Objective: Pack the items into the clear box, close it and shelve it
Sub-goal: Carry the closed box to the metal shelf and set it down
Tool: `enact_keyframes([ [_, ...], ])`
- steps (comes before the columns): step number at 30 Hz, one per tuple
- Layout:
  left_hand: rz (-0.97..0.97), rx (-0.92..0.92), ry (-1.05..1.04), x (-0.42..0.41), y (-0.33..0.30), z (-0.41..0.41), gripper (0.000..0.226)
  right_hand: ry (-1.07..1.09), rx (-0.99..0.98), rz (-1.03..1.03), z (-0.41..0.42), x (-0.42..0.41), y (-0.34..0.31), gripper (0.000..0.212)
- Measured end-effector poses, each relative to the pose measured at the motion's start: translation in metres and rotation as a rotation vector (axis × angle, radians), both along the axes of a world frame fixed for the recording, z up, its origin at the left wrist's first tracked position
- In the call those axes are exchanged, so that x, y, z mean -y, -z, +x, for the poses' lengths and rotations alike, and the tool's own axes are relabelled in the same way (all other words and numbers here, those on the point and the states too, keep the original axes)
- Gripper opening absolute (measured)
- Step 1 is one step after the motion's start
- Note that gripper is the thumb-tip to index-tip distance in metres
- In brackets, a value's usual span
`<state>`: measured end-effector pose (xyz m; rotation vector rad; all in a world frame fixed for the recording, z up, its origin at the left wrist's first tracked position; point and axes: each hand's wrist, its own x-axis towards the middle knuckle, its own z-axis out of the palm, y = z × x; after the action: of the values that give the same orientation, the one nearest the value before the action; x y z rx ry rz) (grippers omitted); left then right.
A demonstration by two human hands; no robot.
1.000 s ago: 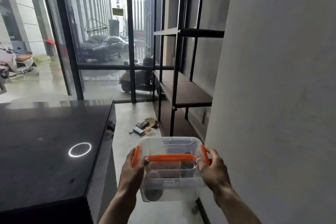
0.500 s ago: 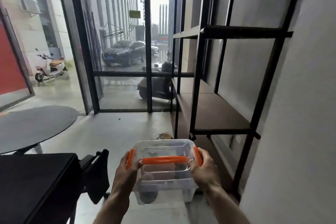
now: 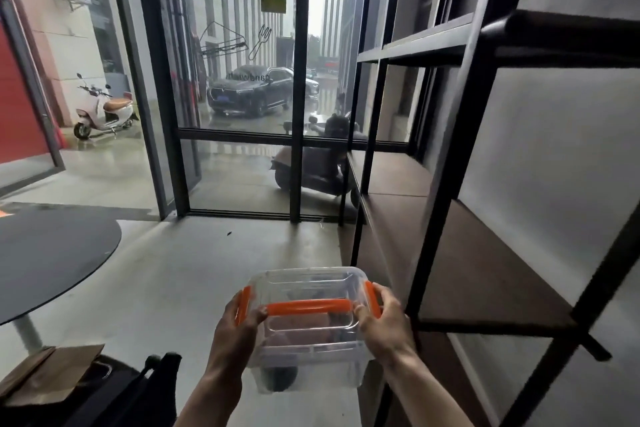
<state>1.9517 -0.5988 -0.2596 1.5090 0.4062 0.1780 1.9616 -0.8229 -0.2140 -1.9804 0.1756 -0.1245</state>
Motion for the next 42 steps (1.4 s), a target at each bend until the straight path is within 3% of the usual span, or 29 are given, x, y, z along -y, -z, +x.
enact_keyframes([
  [14,0.059,-0.032,0.086,-0.060,-0.008,0.342,0.066,0.068,-0.019,0.098,0.316,-0.056,-0.002,0.056],
  [23,0.050,-0.028,0.270,-0.002,-0.013,0.558,0.063,0.263,0.001,0.164,0.512,-0.001,0.013,0.046],
  [27,0.056,-0.034,0.380,0.042,-0.022,0.651,0.081,0.374,0.017,0.176,0.585,0.040,0.013,0.045],
  [33,0.051,-0.013,0.605,0.131,-0.021,0.740,0.067,0.584,-0.014,0.073,0.627,0.111,0.015,0.045],
  [38,0.038,-0.039,0.876,0.211,-0.010,0.786,0.078,0.803,-0.039,0.073,0.628,0.160,0.027,0.049],
  [40,0.048,-0.044,0.986,0.242,0.001,0.801,0.090,0.920,-0.039,0.136,0.622,0.173,0.031,0.048],
  [42,0.066,-0.039,1.101,0.271,0.011,0.812,0.088,1.015,-0.039,0.211,0.615,0.179,0.033,0.047],
])
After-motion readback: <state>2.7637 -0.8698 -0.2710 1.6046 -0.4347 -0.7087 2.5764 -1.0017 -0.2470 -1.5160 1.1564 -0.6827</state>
